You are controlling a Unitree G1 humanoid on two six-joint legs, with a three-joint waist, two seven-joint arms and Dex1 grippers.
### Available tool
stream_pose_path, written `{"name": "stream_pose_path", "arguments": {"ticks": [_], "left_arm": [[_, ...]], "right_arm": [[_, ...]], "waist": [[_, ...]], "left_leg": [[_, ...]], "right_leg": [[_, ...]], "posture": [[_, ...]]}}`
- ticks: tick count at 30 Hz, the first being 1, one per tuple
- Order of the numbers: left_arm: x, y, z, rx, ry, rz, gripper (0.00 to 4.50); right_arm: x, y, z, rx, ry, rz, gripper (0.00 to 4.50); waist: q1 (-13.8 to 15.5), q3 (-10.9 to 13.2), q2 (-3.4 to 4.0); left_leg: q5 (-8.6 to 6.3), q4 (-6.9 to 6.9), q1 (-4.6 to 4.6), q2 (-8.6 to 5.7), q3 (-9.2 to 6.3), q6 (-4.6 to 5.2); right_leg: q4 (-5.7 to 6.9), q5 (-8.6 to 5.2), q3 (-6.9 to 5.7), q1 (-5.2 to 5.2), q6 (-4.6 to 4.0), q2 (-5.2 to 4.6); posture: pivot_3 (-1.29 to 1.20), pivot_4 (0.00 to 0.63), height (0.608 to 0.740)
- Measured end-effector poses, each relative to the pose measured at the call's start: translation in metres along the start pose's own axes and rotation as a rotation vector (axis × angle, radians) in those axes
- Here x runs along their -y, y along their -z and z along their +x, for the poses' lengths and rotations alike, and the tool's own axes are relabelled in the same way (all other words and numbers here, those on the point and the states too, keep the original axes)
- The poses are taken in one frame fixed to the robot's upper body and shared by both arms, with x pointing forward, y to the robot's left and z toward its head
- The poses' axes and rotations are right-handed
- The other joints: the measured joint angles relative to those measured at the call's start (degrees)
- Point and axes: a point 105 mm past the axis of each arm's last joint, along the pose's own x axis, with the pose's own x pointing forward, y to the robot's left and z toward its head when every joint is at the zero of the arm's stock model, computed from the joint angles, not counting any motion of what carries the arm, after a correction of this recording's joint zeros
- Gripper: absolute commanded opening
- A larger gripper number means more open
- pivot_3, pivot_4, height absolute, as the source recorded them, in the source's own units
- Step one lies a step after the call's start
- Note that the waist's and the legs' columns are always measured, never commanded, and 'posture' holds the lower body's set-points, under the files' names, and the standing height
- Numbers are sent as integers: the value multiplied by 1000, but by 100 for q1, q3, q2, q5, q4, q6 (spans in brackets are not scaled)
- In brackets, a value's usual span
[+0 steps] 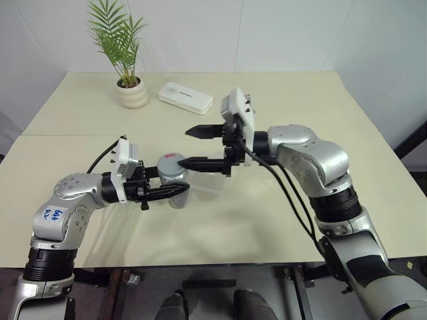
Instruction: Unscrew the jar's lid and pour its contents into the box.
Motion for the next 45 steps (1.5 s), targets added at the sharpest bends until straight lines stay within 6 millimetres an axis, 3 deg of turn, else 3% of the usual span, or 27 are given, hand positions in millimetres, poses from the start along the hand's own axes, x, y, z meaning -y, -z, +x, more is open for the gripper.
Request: {"name": "stream_pose_path", "arguments": {"ticks": [8, 19, 29, 45], "left_arm": [[5, -6, 2, 7, 27, 30, 1958], [5, -7, 1, 5, 25, 34, 1958], [5, -7, 1, 4, 26, 36, 1958], [3, -7, 1, 4, 8, 36, 1958]], "right_arm": [[4, 8, -3, -10, -2, 36, 4461], [-26, -23, 5, 141, -173, 73, 4461], [-41, -7, 37, 55, -183, 51, 4461], [-32, -4, 28, 33, -159, 22, 4461]], "waist": [[-37, 0, 0], [-25, 0, 0], [-28, 0, 0], [-25, 0, 0]], "left_leg": [[0, -1, 0, 1, 1, 0], [0, 5, 1, 1, 0, 0], [1, 8, 1, 1, 0, 0], [1, 9, 2, 1, 0, 0]], "right_leg": [[3, 0, 3, -3, 0, 2], [12, 0, 3, -2, 0, 2], [24, -1, 6, -6, -2, 3], [24, -1, 5, -6, -2, 3]], "posture": [[0, 150, 740], [0, 150, 740], [0, 150, 740], [0, 150, 740]]}}
